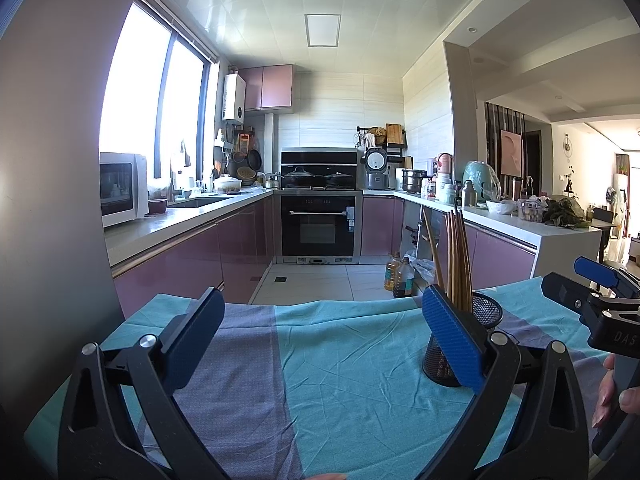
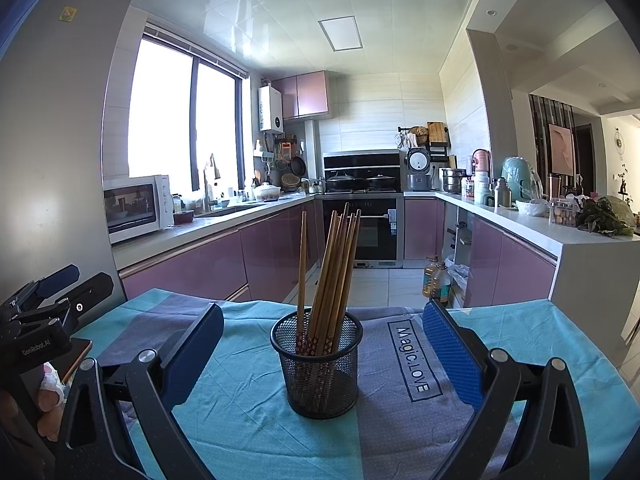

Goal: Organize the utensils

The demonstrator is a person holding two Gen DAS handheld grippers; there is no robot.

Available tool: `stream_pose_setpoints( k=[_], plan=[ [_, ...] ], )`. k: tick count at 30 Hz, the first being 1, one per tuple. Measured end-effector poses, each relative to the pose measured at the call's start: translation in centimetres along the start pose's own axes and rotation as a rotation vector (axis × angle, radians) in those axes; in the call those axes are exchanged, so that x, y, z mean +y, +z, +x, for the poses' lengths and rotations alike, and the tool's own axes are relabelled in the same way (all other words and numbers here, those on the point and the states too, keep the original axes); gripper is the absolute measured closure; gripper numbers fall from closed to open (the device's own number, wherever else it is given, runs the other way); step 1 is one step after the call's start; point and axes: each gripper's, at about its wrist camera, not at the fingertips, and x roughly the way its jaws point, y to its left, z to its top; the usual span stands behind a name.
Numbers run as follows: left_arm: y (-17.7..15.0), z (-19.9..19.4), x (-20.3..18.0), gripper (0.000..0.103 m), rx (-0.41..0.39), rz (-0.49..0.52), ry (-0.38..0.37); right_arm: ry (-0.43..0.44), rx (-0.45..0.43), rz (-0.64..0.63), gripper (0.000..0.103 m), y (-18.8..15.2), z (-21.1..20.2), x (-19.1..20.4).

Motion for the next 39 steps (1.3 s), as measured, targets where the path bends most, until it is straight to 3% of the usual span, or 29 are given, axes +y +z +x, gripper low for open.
stream_pose_setpoints(
  k=[24,35,39],
  plan=[
    [-0.1,0.0,-0.5,0.006,-0.003,0.003,0.004,0.006,0.004,0.008,0.007,-0.1,0.1,-0.2],
    [-0.7,0.7,-0.5,0.006,0.024,0.005,0.015,-0.013,0.059,0.044,0.007,-1.0,1.2,-1.9],
    [-1.3,1.7,-0.8,0.006,0.068,0.022,0.014,-0.018,0.082,0.043,0.007,-1.3,1.7,-2.5]
  ],
)
